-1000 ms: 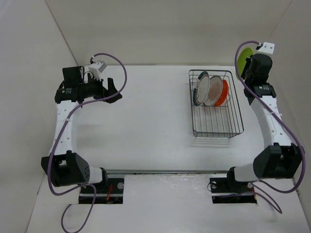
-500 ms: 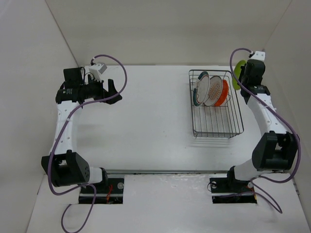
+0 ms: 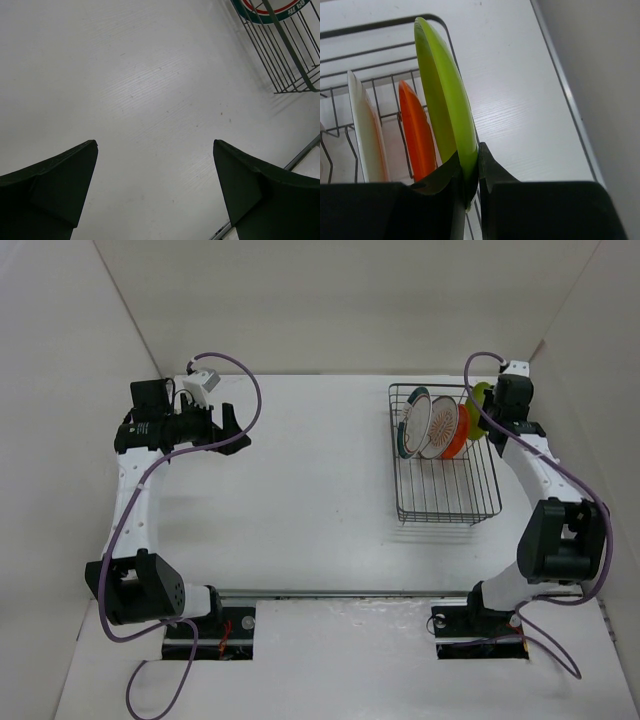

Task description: Load the plates into the dish rack

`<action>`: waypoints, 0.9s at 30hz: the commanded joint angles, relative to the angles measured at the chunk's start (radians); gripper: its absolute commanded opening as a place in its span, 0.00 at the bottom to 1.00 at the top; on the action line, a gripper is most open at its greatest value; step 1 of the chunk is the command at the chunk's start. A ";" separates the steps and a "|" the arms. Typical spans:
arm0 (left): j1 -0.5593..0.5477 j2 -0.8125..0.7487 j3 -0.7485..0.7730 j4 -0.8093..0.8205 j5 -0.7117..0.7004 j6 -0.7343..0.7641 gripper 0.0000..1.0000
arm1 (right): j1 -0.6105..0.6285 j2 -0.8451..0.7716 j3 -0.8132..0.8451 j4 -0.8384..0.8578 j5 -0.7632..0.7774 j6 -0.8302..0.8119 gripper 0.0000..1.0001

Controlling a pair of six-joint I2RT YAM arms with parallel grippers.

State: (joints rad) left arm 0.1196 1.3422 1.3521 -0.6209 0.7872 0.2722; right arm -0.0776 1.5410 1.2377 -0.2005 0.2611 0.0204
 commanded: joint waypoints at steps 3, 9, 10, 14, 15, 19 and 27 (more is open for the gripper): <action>0.002 -0.032 -0.005 0.018 0.009 0.013 1.00 | -0.001 0.011 -0.021 0.065 -0.042 0.018 0.01; 0.002 -0.032 -0.005 0.018 0.009 0.022 1.00 | -0.001 0.030 -0.012 0.055 -0.013 0.036 0.10; 0.002 -0.032 -0.005 0.018 0.009 0.022 1.00 | -0.001 0.030 -0.012 0.055 -0.013 0.036 0.17; 0.002 -0.032 -0.005 0.018 0.009 0.022 1.00 | -0.001 0.030 -0.003 0.046 -0.013 0.036 0.34; 0.002 -0.032 -0.005 0.018 0.009 0.022 1.00 | -0.001 0.030 -0.003 0.046 -0.013 0.036 0.36; 0.002 -0.032 -0.005 0.018 0.009 0.022 1.00 | -0.001 0.021 0.006 0.036 -0.013 0.036 0.44; 0.002 -0.052 -0.005 0.030 -0.041 0.009 1.00 | -0.001 -0.096 0.049 -0.022 0.070 0.067 0.91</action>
State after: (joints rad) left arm 0.1196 1.3411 1.3521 -0.6201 0.7689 0.2794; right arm -0.0776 1.5486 1.2228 -0.2218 0.2806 0.0708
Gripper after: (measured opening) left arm 0.997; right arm 0.717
